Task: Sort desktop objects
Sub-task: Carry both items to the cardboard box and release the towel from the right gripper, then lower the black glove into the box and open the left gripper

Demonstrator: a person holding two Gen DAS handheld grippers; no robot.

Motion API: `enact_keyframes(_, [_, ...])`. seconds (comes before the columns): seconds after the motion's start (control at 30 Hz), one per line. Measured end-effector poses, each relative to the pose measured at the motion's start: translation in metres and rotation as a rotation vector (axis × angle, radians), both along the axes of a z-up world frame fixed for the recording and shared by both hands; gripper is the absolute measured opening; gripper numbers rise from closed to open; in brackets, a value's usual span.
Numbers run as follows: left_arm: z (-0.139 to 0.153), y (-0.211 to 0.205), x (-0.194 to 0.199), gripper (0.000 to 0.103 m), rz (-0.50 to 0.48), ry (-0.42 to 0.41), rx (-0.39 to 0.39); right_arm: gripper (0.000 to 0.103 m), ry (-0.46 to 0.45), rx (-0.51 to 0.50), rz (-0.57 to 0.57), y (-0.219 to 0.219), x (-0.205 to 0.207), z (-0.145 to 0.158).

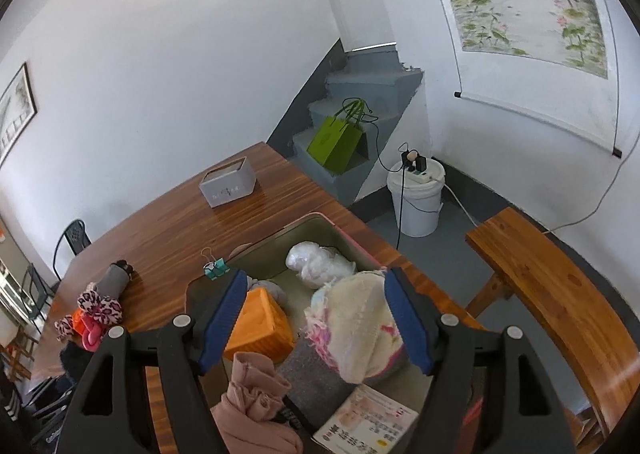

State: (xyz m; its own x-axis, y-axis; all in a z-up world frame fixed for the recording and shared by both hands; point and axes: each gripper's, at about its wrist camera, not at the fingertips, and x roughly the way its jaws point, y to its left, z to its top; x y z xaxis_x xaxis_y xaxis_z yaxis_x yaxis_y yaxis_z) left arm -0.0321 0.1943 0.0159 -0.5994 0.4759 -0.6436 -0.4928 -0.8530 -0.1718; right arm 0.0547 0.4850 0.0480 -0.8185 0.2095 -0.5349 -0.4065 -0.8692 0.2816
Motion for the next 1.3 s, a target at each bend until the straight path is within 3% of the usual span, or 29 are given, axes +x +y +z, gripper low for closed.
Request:
enact_keyframes(0.37, [0.026,0.085,-0.011,0.050,-0.173,-0.007,0.039,0.077,0.086,-0.032,-0.043,0.020,0.038,0.006])
enact_keyframes(0.83, [0.032,0.180,-0.032,0.050,-0.300,-0.027,0.037,0.077,0.080,-0.070,-0.105,0.049,0.058,-0.008])
enact_keyframes(0.93, [0.032,0.191,-0.039,0.058,-0.323,-0.045,0.051,0.077,0.069,-0.057,-0.094,0.043,0.053,-0.011])
enact_keyframes(1.0, [0.034,0.193,-0.041,0.079,-0.316,-0.034,0.053,0.077,0.065,-0.038,-0.088,0.038,0.051,-0.011])
enact_keyframes(1.03, [0.035,0.192,-0.042,0.082,-0.312,-0.025,0.055,0.077,0.064,-0.031,-0.086,0.036,0.051,-0.011])
enact_keyframes(1.3, [0.036,0.165,-0.049,0.082,-0.249,0.005,0.063,0.077,0.072,-0.033,-0.065,0.026,0.043,-0.011])
